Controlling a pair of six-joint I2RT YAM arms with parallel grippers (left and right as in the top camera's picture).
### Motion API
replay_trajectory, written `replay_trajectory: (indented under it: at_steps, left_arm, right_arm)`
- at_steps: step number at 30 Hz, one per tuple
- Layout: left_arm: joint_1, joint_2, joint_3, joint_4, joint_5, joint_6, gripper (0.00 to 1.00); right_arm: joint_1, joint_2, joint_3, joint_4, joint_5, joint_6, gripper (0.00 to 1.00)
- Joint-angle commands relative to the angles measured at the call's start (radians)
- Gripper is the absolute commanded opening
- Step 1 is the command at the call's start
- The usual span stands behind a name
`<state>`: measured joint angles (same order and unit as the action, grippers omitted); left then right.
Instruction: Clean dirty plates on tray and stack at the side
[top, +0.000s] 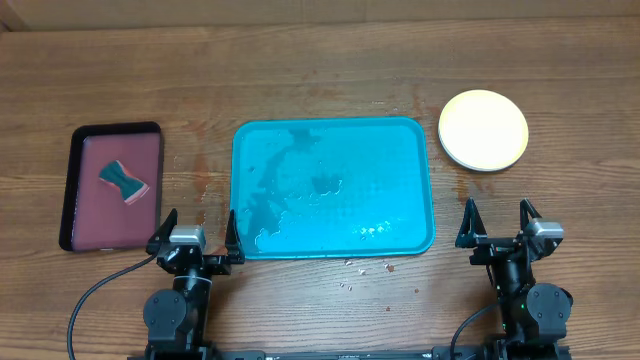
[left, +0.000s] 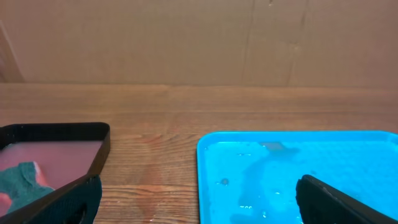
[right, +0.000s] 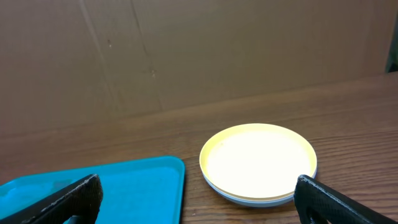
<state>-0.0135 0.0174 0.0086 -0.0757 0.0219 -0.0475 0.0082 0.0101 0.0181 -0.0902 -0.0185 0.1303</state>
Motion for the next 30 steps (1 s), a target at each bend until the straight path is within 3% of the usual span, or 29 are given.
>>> replay_trajectory:
  at_steps: [1, 30]
  left_arm:
    - [-0.007, -0.014, -0.004, -0.002, -0.025, 0.047, 1.00]
    - [-0.008, -0.013, -0.004, -0.002, -0.021, 0.063, 1.00]
  right_arm:
    - [0.006, -0.007, -0.010, 0.006, 0.010, 0.000, 1.00]
    - [0.006, -0.007, -0.010, 0.006, 0.010, 0.000, 1.00]
